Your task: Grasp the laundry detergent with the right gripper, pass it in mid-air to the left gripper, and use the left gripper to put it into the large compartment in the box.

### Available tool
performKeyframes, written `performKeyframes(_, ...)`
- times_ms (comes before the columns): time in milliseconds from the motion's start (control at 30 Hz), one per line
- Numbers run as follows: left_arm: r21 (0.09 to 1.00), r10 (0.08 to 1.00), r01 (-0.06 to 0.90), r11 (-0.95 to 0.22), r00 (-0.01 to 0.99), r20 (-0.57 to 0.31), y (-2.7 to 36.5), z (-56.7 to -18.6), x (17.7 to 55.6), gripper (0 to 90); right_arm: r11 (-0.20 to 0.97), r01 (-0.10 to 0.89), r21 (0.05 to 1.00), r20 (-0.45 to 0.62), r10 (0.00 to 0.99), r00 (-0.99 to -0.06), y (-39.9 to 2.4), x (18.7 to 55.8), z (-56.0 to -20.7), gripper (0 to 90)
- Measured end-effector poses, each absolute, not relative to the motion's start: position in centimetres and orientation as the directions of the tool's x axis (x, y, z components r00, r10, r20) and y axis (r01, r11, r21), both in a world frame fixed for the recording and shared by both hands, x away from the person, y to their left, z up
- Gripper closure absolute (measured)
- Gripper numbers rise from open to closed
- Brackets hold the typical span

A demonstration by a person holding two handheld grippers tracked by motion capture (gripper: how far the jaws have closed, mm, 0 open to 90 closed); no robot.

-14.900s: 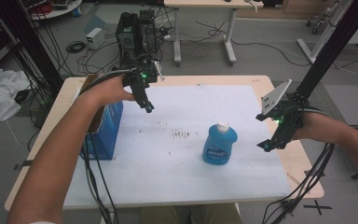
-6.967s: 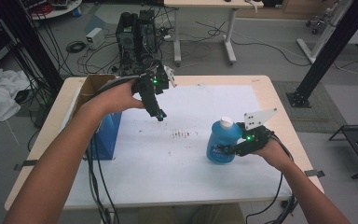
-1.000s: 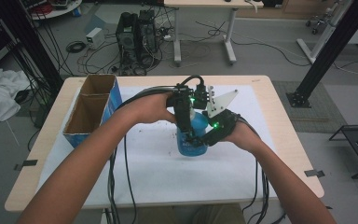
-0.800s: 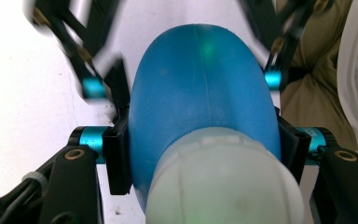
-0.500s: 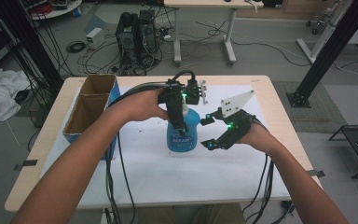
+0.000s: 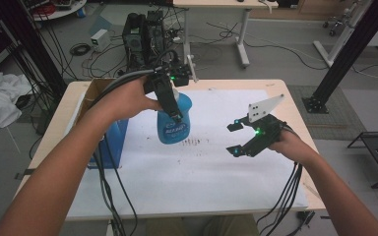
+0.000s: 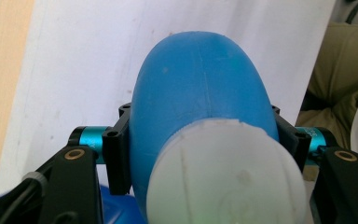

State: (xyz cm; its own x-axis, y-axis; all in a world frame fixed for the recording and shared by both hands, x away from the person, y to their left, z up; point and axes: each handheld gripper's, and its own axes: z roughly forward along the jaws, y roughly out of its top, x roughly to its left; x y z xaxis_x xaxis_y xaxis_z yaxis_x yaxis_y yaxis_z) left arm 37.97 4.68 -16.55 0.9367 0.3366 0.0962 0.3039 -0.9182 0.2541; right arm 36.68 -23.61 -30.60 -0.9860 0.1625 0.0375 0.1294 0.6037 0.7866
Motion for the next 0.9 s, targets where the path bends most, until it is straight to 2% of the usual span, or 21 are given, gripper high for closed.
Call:
performKeyframes(200,0.242,0.42,0.388,-0.889,0.903,0.095,6.1,-15.5,38.2,37.3,0.655,0.127,0.745,0.014,0.174,-0.985,-24.9,36.4,-30.0,21.3)
performKeyframes(433,0.283,0.536,0.491,-0.823,0.837,0.106,7.6,-13.9,38.3,37.3,0.719,0.214,0.661,0.05,0.242,-0.969,-26.5,36.6,-29.6,21.3)
performKeyframes(500,0.289,0.56,0.512,-0.809,0.821,0.113,8.0,-13.5,38.3,37.4,0.715,0.253,0.652,0.068,0.277,-0.959,-27.1,36.7,-29.4,21.3)
performKeyframes(633,0.294,0.602,0.55,-0.782,0.789,0.125,8.9,-12.9,38.4,37.5,0.716,0.256,0.649,0.052,0.294,-0.954,-28.1,36.7,-29.1,21.3)
performKeyframes(900,0.3,0.675,0.618,-0.727,0.724,0.144,10.8,-11.7,38.5,38.2,0.72,0.307,0.623,0.087,0.326,-0.941,-29.4,36.7,-29.0,21.3)
